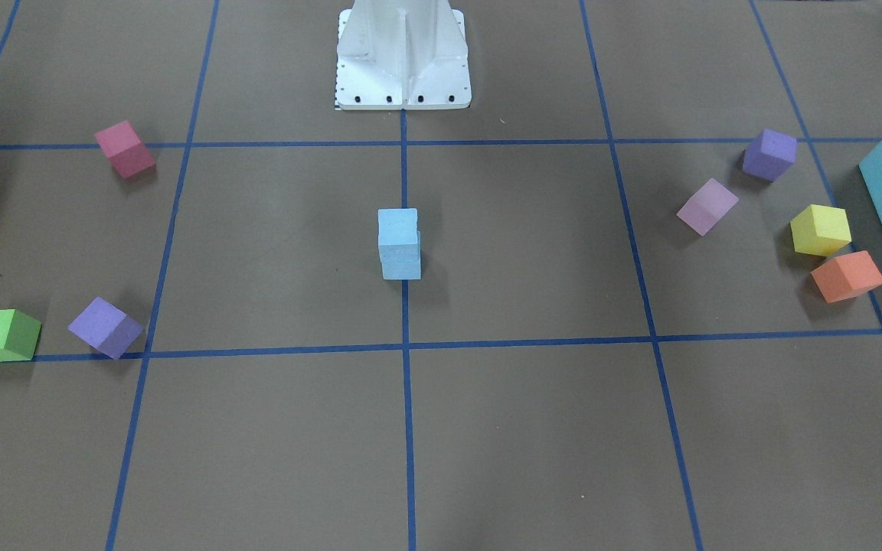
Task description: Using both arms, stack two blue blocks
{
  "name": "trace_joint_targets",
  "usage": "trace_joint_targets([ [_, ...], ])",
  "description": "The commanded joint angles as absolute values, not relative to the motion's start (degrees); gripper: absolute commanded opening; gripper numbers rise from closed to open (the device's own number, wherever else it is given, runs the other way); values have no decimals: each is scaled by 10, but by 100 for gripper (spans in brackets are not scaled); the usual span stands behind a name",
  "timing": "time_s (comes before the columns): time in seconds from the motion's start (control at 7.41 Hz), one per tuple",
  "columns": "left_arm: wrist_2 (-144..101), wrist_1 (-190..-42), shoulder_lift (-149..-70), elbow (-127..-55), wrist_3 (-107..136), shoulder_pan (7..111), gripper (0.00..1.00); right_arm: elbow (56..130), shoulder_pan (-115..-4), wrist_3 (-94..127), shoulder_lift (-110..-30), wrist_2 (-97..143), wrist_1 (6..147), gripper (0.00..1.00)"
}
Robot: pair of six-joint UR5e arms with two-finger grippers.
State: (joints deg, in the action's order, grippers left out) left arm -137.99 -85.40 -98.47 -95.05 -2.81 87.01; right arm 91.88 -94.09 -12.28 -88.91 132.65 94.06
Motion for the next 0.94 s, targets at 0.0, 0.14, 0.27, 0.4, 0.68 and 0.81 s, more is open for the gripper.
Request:
trace_joint_targets([
  [0.0,-1380,-850,-979,-949,-32,879,98,917,-940,-123,-889,1325,937,100],
  [0.14,-1380,-848,-979,-949,-33,879,98,917,-940,-121,-888,1323,938,100],
  [0.27,-1380,-848,-979,-944,-33,880,98,918,-940,-121,-886,1324,938,100],
  [0.4,-1380,-849,-979,-937,-33,882,98,918,-940,-120,-886,1324,939,100],
  [0.68,-1380,-849,-979,-929,-33,883,98,919,-940,-120,-885,1323,939,100],
  [0.81,-1380,-848,-979,-920,-44,889,98,919,-940,-120,-885,1323,940,100],
])
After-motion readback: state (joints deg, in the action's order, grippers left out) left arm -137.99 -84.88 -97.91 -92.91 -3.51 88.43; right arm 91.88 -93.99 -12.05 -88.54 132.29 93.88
